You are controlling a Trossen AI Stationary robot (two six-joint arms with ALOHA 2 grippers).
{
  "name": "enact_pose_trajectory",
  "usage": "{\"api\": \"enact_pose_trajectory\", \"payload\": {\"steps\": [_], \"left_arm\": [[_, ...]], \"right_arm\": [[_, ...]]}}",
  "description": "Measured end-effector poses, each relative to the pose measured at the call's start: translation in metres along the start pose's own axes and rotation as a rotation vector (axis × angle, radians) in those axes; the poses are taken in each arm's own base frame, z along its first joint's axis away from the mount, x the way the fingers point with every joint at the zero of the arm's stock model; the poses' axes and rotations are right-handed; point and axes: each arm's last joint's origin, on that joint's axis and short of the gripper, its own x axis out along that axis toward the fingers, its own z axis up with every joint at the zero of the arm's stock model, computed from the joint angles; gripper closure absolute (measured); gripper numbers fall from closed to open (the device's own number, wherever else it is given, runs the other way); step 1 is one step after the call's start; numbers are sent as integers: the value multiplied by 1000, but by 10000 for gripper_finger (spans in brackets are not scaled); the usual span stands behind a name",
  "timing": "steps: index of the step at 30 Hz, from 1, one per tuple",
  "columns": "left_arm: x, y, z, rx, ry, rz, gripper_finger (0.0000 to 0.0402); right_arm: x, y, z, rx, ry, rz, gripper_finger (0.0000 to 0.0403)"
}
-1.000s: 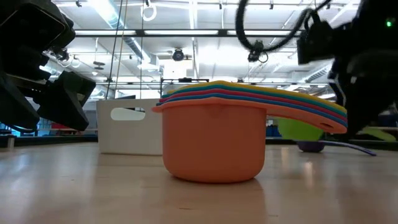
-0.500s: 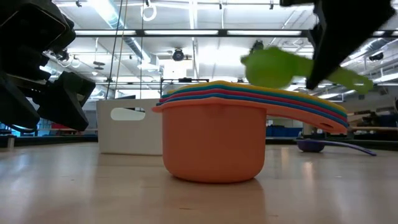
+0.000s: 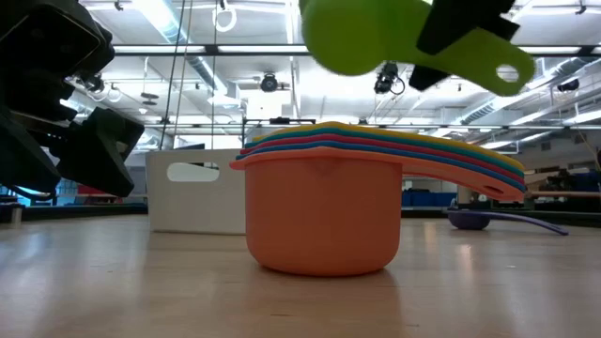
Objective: Nest measuring cups in basket
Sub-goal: Stack the green measuring cup on the top of the yellow measuring cup
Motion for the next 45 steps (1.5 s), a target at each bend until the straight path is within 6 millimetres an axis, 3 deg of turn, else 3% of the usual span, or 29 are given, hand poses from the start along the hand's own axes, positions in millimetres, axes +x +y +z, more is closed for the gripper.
{"api": "enact_pose_trajectory", "payload": {"steps": [5, 11, 20, 34, 45], "left_arm": [[1, 2, 1, -6, -5, 5, 169], [1, 1, 1, -7, -7, 4, 169], [1, 1, 1, -8, -6, -4, 169], [1, 1, 1, -8, -6, -3, 169], [1, 1, 1, -7, -4, -3, 169]], "right_arm": [[17, 17, 7, -50, 54, -22, 225], [30, 39, 19, -170, 195, -183, 225], [48, 54, 23, -326, 323, -289, 225], [47, 47, 30, -356, 365, -317, 225], [46, 47, 29, -483, 396, -302, 225]]}}
